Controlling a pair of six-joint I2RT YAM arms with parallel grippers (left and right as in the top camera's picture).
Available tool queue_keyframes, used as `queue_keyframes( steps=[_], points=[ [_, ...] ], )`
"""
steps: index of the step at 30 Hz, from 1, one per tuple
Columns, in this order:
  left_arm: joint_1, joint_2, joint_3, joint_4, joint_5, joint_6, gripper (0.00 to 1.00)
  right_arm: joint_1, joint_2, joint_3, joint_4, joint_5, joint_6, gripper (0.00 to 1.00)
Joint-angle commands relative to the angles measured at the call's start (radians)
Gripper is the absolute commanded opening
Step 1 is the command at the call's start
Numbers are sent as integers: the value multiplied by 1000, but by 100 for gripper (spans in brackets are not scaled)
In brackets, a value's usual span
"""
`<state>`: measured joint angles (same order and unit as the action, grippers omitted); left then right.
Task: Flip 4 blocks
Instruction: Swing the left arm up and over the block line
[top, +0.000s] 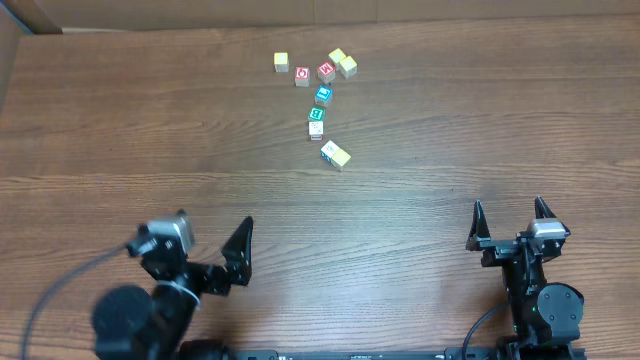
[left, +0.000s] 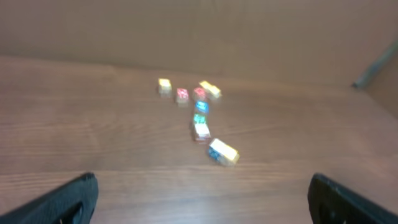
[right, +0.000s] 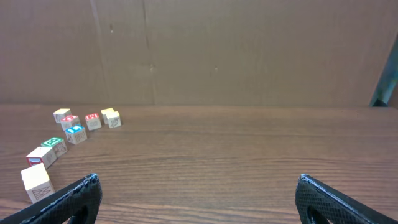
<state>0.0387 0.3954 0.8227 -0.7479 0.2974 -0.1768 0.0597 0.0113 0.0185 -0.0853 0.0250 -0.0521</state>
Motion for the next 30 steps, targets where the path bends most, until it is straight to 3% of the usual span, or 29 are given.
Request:
queue_keyframes(
  steps=[1, 5, 11, 15, 19, 20, 21, 22, 23, 30],
  points=[
    [-6, 268, 311, -154, 106, 64, 100, -3, -8, -10, 4, -5, -1, 100],
    [-6, 602, 724, -460, 115, 148, 100, -3, -8, -10, 4, -5, -1, 100],
    [-6, 1110, 1334, -883, 124, 155, 100, -3, -8, -10, 4, -5, -1, 100],
    [-6, 1335, 1538, -930, 166, 105, 100, -3, -8, -10, 4, -5, -1, 100],
    [-6, 1466, 1564, -843, 167, 73, 100, -3, -8, -10, 4, -5, -1, 100],
    [-6, 1493, 1564, -829, 168, 46, 92, -3, -8, -10, 4, -5, -1, 100],
    [-6, 1519, 1564, -817, 168, 15, 64, -3, -8, -10, 4, -5, -1, 100],
    [-9, 1544, 1564, -809, 166, -10, 18, -3, -8, -10, 4, -5, -1, 100],
    [-14, 1568, 1564, -805, 164, -26, 4, -3, -8, -10, 4, -5, -1, 100],
    [-149, 1741, 1564, -791, -54, -41, 4, -3, -8, -10, 4, -5, -1, 100]
  ],
)
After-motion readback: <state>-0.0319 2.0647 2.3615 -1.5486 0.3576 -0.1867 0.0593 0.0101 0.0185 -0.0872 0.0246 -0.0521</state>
